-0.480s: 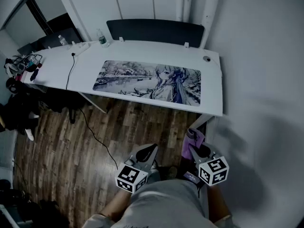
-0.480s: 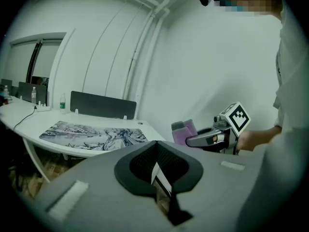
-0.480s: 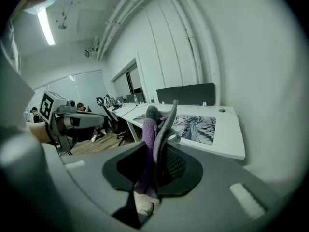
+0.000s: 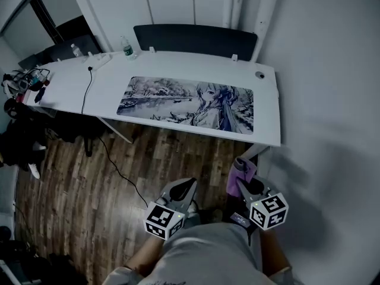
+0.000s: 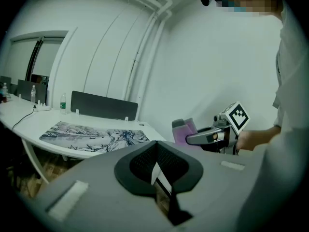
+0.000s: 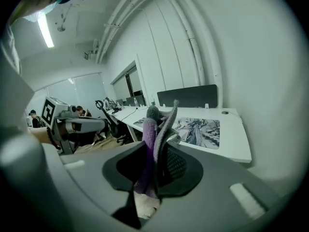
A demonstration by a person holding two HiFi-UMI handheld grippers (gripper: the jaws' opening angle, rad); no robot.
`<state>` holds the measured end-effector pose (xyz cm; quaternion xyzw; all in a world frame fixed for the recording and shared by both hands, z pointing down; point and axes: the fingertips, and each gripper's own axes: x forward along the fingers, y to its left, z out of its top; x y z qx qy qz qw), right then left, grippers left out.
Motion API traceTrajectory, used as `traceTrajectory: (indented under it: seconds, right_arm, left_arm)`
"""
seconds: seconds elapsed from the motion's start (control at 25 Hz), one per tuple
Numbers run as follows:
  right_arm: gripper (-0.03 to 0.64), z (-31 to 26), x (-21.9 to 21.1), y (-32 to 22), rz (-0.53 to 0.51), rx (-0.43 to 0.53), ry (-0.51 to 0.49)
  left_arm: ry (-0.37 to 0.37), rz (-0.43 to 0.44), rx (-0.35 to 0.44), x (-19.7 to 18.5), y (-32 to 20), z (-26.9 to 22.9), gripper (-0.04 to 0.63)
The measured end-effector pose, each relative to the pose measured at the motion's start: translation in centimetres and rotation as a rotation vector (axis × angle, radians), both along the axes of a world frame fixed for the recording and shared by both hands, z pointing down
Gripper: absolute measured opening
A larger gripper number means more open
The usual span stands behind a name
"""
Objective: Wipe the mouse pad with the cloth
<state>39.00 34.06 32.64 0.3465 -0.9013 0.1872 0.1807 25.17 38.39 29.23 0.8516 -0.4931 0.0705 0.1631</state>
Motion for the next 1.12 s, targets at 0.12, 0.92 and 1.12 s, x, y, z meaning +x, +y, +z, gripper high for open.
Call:
traceTrajectory:
  seconds: [0.12,0.92,1.12]
  right_arm:
    - [0.087,-0.4,-1.1,-0.4,0.006,0.010,0.019]
    - [0.087,-1.2,-3.3,-5.6,0.098,0.048,0.039]
    - [0.087,-0.2,-3.4,-10.0,0.096,0.033,0.039]
  left_arm:
    - [0.009,0.003,0.010,-1.5,-0.1,-0.3,0.019]
    - [0.017,0.013,0.022,-6.8,-4.1,-0.2,0.020]
    - [0.013,0.009,0.025,-7.1,-8.2,0.1,0.018]
